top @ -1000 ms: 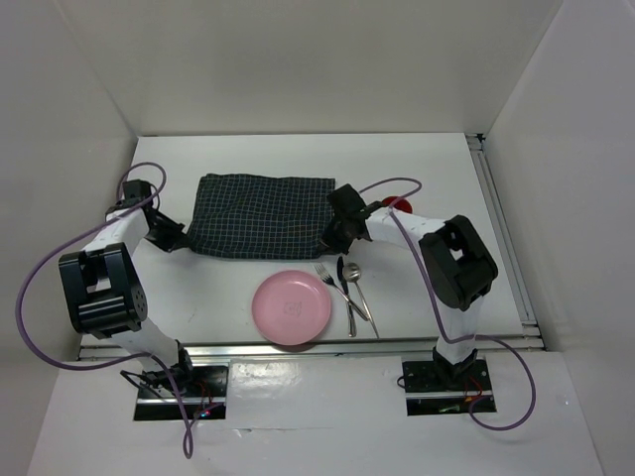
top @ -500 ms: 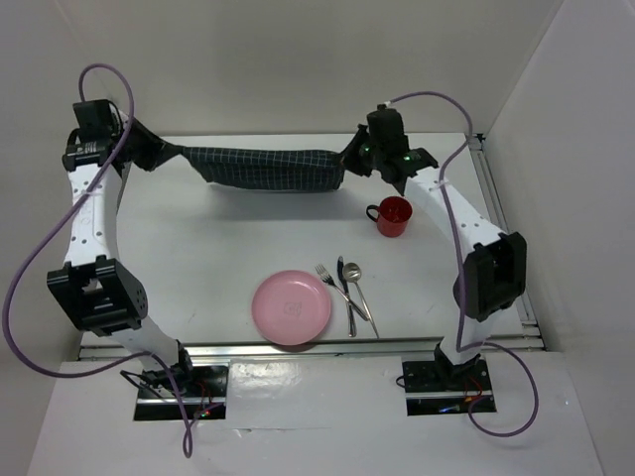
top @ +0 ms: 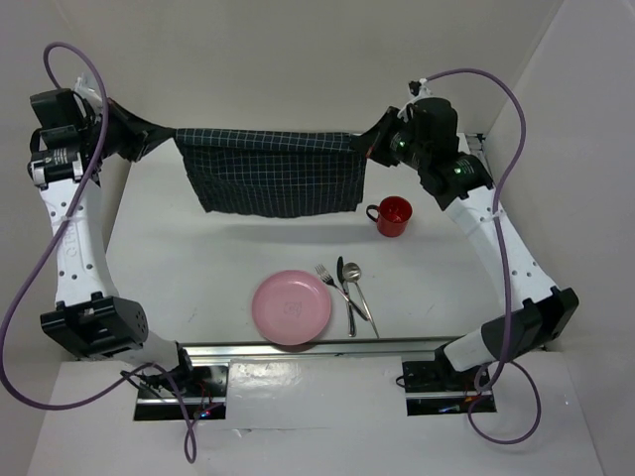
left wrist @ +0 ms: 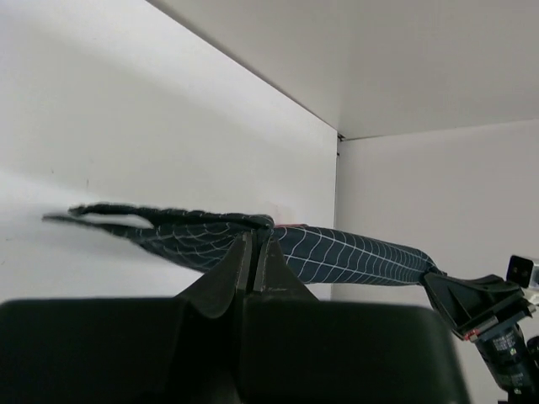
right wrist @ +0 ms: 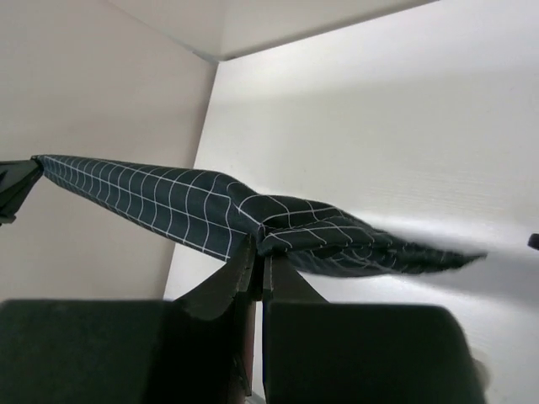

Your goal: Set the dinner table for one person

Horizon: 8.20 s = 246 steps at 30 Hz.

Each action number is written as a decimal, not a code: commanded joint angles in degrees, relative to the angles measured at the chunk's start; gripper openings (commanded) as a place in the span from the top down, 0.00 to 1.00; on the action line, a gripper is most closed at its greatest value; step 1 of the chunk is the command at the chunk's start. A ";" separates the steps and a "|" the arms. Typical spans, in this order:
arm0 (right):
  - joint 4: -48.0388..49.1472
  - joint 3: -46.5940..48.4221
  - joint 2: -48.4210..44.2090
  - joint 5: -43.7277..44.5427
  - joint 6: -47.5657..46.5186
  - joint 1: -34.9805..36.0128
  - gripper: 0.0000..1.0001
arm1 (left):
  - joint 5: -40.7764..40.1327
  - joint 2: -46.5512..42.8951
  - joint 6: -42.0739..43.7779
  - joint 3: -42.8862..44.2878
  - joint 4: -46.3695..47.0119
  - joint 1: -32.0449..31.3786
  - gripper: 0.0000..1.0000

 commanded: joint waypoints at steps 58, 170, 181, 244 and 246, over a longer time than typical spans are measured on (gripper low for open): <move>-4.79 -2.32 29.45 2.09 -6.64 1.03 1.00 | -18.69 22.79 11.95 -17.85 5.77 -14.43 1.00; -19.56 39.35 50.57 13.18 -29.49 -6.27 1.00 | -27.93 4.97 12.82 -23.21 -0.64 -25.77 0.68; -19.57 37.16 52.94 15.02 -31.69 -6.27 1.00 | -27.40 4.97 12.82 -23.74 -1.26 -25.77 0.68; -14.29 -11.97 4.42 7.37 -18.77 -16.20 0.00 | -29.51 9.78 5.62 -21.47 -2.68 -36.84 1.00; -14.81 -12.58 3.72 7.37 -18.77 -16.20 0.00 | -27.41 14.09 5.62 -17.26 -1.44 -36.23 1.00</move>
